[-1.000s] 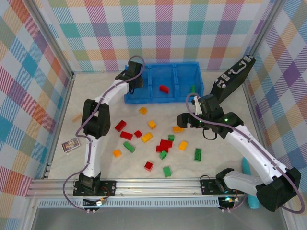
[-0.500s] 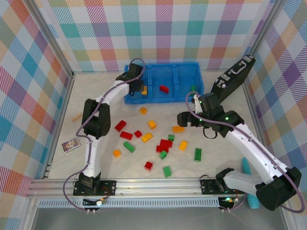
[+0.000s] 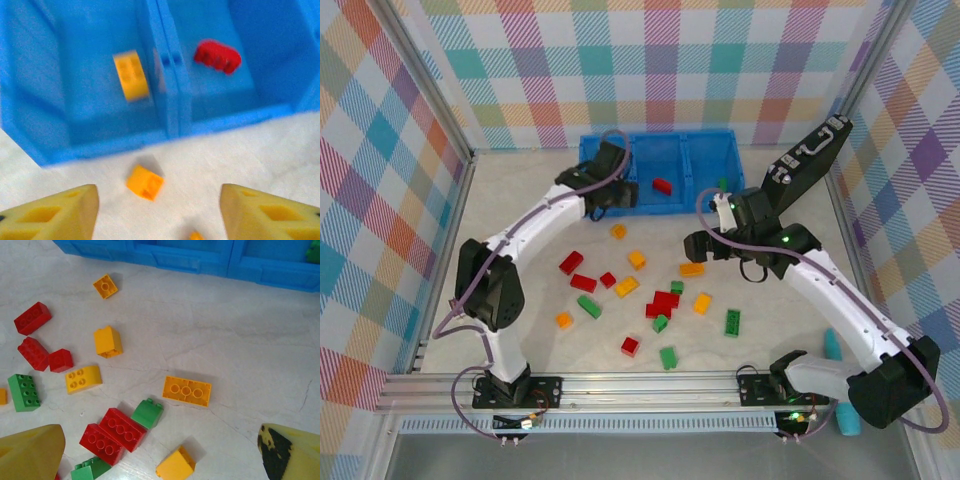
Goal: Sort the legos into containers by color
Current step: Pick up the lego from the center of the table.
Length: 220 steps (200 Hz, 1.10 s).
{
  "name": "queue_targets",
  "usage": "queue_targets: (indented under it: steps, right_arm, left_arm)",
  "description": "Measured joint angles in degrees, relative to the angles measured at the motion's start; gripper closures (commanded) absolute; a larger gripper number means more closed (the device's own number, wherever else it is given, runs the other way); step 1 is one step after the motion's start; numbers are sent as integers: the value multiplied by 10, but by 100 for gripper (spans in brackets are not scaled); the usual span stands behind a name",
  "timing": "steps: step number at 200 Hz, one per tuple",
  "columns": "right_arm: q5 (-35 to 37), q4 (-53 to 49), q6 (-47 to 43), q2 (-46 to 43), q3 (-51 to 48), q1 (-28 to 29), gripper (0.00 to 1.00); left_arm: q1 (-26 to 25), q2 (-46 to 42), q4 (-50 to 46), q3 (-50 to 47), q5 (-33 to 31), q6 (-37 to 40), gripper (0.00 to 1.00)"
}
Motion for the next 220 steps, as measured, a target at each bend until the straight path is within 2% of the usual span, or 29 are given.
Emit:
queue_targets:
  steps: [26, 69, 99, 117, 220]
  right_arm:
    - [-5, 9, -2, 7, 2, 0, 1]
    - [0, 10, 3, 9, 2, 0, 1]
    - [-1, 10, 5, 9, 2, 0, 1]
    - [-1, 10, 5, 10, 2, 0, 1]
    - [-10, 28, 5, 51, -1, -3, 1]
  left_arm:
    - [-28, 18, -7, -49, -14, -27, 30]
    - [-24, 88, -8, -27, -57, -45, 28]
    - [-16, 134, -4, 12, -53, -73, 26]
    - [-9, 141, -4, 12, -50, -98, 23]
    - [7, 165, 37, -26, -10, -243, 23]
